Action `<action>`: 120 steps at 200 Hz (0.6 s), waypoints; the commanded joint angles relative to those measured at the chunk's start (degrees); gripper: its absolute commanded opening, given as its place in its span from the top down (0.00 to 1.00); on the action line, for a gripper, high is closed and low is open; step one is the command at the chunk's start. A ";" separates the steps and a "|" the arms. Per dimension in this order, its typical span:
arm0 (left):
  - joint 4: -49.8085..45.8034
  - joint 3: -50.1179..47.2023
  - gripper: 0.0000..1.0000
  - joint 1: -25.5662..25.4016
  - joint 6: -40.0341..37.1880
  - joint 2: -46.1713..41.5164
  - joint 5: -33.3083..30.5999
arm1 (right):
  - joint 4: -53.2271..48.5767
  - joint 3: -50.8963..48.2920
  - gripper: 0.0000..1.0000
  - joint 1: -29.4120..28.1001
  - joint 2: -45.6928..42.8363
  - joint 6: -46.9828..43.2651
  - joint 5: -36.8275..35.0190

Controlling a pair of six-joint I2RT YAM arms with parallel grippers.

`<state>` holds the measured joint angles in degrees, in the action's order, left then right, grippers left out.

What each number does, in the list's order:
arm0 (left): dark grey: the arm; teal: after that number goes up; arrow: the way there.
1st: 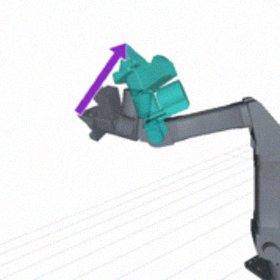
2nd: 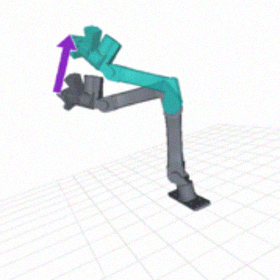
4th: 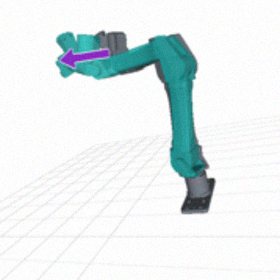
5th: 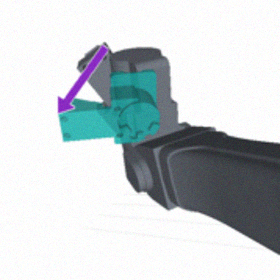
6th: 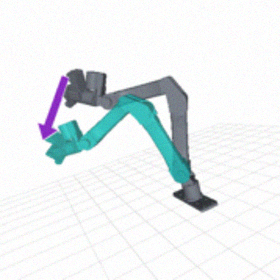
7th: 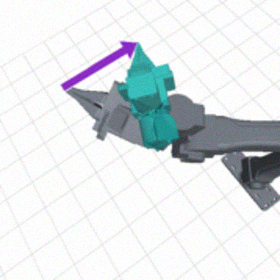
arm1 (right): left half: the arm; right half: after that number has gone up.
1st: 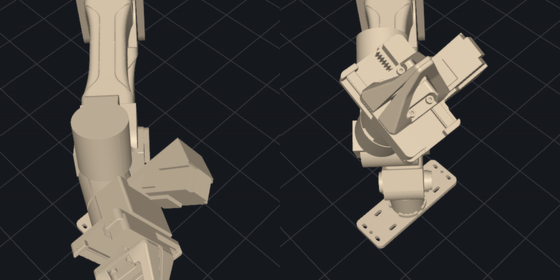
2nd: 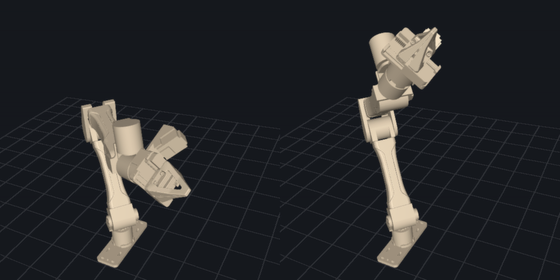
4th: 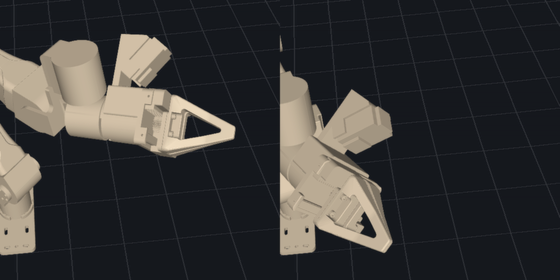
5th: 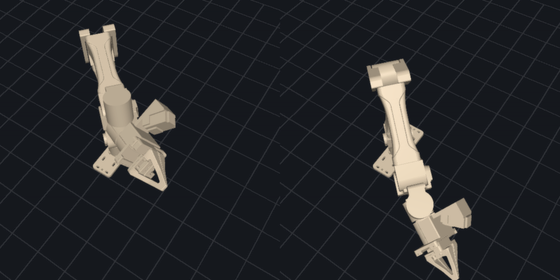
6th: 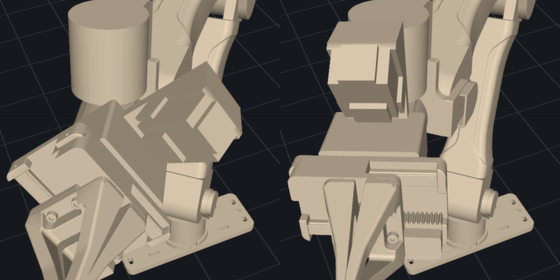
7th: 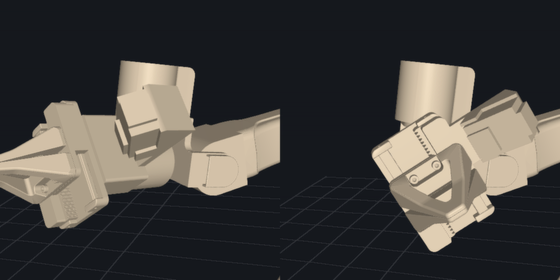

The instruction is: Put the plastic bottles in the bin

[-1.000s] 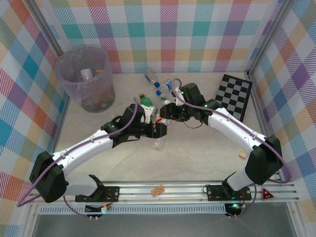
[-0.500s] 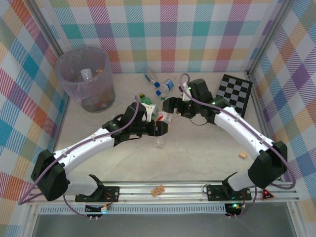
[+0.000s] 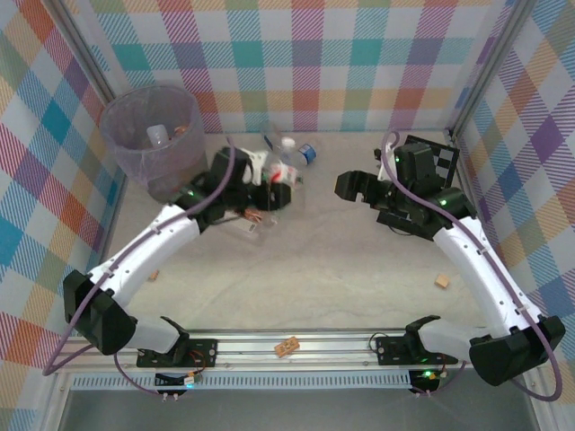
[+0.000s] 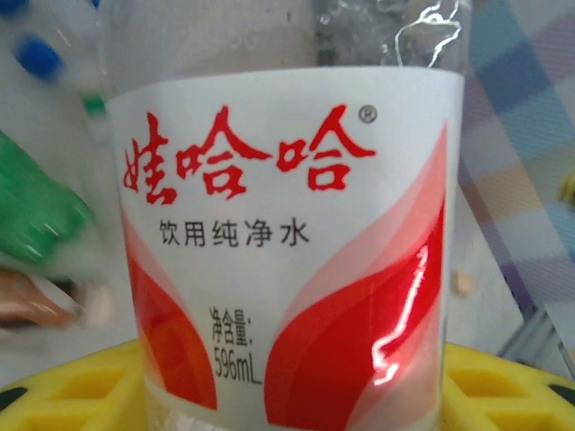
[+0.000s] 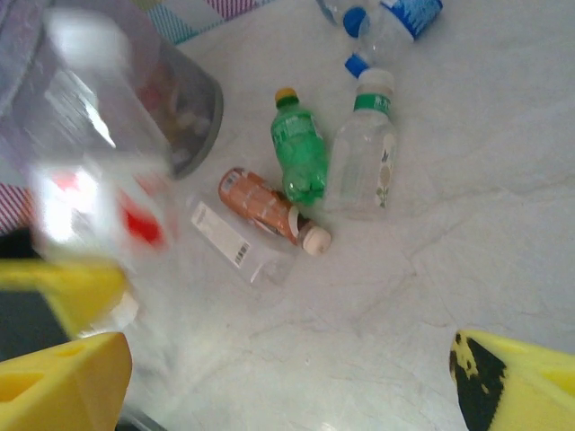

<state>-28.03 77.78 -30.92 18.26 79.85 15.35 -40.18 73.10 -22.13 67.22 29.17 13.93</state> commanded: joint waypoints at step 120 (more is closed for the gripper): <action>16.58 26.33 0.76 40.29 4.84 16.56 4.48 | -4.64 -10.63 0.09 0.04 -4.77 -6.16 6.14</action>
<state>-24.75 104.86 4.99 16.62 95.13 17.78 -43.27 63.96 -22.13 63.81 24.77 19.00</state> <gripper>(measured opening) 0.504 0.909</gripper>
